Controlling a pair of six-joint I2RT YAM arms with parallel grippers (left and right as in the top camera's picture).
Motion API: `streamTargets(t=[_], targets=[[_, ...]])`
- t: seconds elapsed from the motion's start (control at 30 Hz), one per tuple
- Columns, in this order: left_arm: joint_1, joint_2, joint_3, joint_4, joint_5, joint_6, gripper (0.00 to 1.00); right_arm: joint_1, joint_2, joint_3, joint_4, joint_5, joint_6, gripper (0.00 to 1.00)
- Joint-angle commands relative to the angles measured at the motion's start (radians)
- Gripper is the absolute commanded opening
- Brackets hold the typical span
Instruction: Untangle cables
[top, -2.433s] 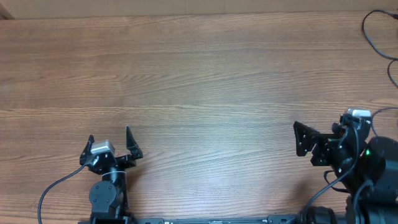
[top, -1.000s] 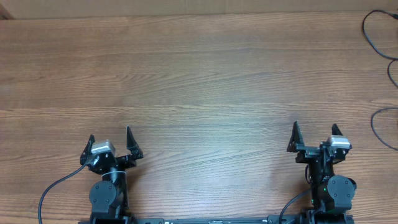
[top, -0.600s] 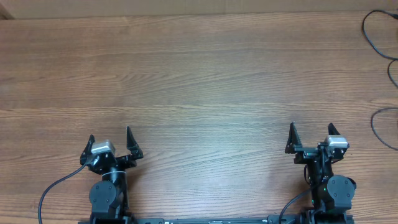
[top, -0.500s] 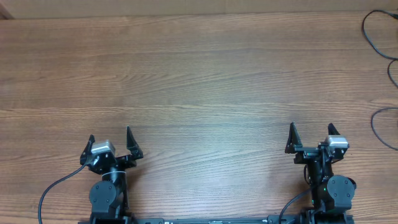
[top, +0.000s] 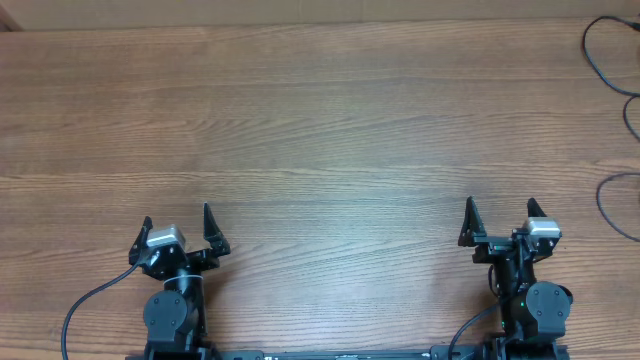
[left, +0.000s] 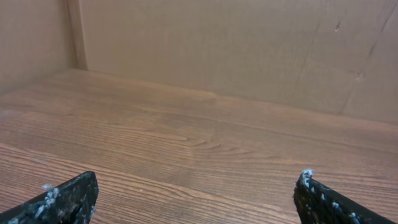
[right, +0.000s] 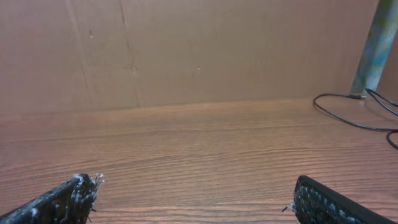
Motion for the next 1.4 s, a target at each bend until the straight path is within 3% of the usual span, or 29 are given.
streamTargets(t=[0.0,1.07,1.17,1.3,1.37], targets=[[0.006,-0.009,-0.003,0.001,0.006,0.014,1.0,0.005,-0.013,-0.01,0.005,-0.005,0.006,1.0],[0.006,-0.009,-0.003,0.0,0.0,0.001,0.99,0.013,-0.012,-0.01,0.005,-0.005,0.006,1.0],[0.006,-0.007,-0.003,0.001,-0.007,0.129,1.0,0.013,-0.012,-0.01,0.005,-0.005,0.006,1.0],[0.006,-0.007,-0.003,0.001,0.029,0.431,1.0,0.013,-0.012,-0.01,0.005,-0.005,0.006,1.0],[0.006,-0.007,-0.003,0.0,0.108,0.481,1.0,0.013,-0.012,-0.01,0.005,-0.005,0.006,1.0]])
